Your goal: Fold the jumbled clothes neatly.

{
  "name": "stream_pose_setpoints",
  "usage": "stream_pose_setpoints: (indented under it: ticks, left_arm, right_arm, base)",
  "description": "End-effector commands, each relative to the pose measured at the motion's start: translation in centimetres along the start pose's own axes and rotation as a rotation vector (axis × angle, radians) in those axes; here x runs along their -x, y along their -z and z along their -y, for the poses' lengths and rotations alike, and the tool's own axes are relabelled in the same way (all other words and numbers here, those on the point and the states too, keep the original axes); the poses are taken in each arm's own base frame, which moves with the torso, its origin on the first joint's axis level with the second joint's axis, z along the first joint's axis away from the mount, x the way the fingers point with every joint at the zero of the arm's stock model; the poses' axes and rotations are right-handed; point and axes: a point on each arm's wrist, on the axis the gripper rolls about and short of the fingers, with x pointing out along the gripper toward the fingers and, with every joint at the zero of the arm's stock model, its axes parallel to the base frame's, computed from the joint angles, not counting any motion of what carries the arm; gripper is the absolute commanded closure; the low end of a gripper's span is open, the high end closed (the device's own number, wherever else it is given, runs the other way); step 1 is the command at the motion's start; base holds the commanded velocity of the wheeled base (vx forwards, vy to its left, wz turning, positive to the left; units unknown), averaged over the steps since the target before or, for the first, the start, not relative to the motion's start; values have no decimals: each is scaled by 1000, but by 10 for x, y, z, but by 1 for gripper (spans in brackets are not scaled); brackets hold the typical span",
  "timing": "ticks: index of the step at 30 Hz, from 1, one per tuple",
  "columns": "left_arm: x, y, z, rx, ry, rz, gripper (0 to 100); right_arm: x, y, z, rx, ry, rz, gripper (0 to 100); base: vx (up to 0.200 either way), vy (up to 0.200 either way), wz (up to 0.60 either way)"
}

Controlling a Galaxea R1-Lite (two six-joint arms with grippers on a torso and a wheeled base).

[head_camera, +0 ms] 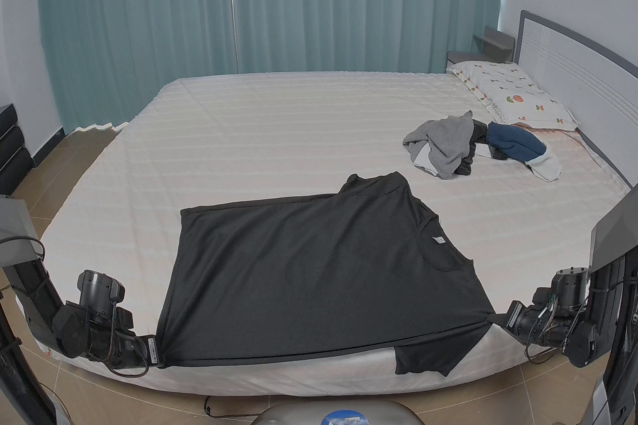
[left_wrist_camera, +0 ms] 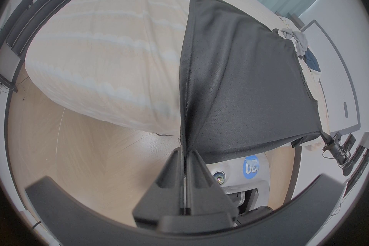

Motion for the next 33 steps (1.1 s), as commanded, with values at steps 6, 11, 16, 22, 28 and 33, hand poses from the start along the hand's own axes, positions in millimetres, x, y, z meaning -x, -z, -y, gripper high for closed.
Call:
stream_pose_setpoints:
  ticks: [6,11,16,22,28,33]
  left_arm:
    - [-19,-4,-1,6,0,-48,100]
    - [-19,-8,1,16,24,-15,100]
    - [-10,-23,5,102,56,87,100]
    - [-4,-37,10,206,91,150,100]
    - [-6,-40,11,247,98,155,100]
    - [-7,-40,11,247,98,149,100]
  right_arm:
    - [0,3,2,41,7,-13,100]
    - [-1,-1,-1,47,-14,4,100]
    - [-9,-11,-4,57,-42,49,100]
    - [-24,-25,-12,87,-87,110,100]
    - [-36,-17,-14,104,-104,68,100]
    - [-59,-12,-11,110,-104,52,100]
  base:
    - [0,0,0]
    - [0,0,0]
    - [0,0,0]
    - [0,0,0]
    - [0,0,0]
    - [0,0,0]
